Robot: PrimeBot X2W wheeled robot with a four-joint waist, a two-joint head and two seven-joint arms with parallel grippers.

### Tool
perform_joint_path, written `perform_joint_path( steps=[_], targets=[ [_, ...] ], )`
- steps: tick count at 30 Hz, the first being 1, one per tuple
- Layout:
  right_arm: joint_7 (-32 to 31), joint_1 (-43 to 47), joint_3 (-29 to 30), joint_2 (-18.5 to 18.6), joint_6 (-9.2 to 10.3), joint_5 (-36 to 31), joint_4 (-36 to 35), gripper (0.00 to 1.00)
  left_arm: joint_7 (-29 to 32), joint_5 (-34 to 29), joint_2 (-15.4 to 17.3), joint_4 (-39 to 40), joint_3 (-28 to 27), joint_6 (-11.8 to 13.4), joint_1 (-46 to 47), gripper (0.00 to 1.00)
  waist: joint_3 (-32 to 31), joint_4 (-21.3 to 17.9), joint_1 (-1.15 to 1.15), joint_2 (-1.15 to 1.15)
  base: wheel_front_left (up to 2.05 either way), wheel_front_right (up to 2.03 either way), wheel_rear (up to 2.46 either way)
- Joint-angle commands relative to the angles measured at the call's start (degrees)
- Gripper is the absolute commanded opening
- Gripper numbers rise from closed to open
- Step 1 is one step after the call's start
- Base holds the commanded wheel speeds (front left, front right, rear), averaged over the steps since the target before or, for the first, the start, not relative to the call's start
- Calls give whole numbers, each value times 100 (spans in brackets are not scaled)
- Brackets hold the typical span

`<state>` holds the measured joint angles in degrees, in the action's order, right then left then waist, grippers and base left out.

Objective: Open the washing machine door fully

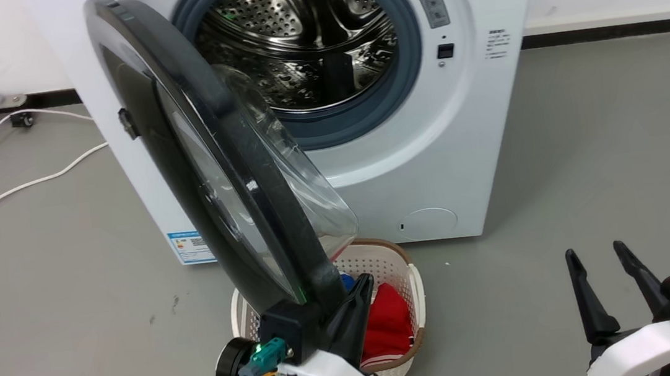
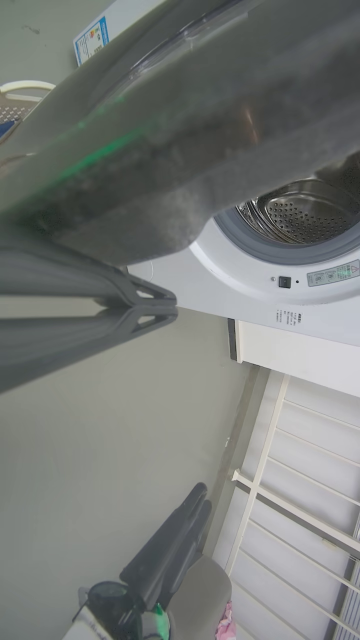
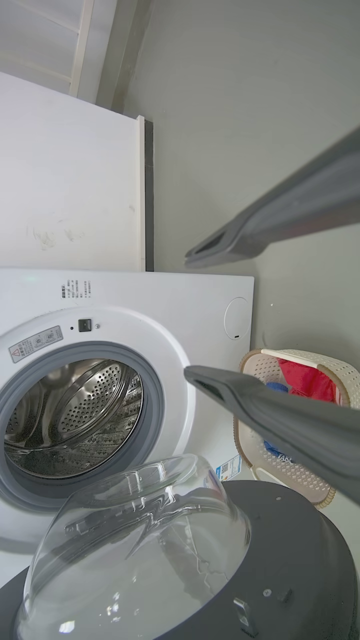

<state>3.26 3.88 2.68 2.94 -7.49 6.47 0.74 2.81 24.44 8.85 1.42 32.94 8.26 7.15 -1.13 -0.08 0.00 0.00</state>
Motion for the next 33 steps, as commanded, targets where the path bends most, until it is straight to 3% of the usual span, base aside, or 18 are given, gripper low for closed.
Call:
perform_joint_path(
  steps=[1,11,22,33],
  targets=[
    [15,-76,20,-9,0,-27,-29,100,16,-39,189,-13,-178,150,-63,0,-5,65,0,0,0,0,0],
    [43,-69,98,-10,-1,-28,-174,100,-64,-213,239,488,-135,413,-319,0,23,574,0,0,0,0,0],
    [-21,50,177,-7,-1,2,-413,100,-192,-226,368,861,-261,614,-574,0,42,1390,0,0,0,0,0],
    [-33,-87,167,-8,-1,32,-461,100,-494,35,627,882,-924,864,-796,0,175,1938,0,0,0,0,0]
  ],
)
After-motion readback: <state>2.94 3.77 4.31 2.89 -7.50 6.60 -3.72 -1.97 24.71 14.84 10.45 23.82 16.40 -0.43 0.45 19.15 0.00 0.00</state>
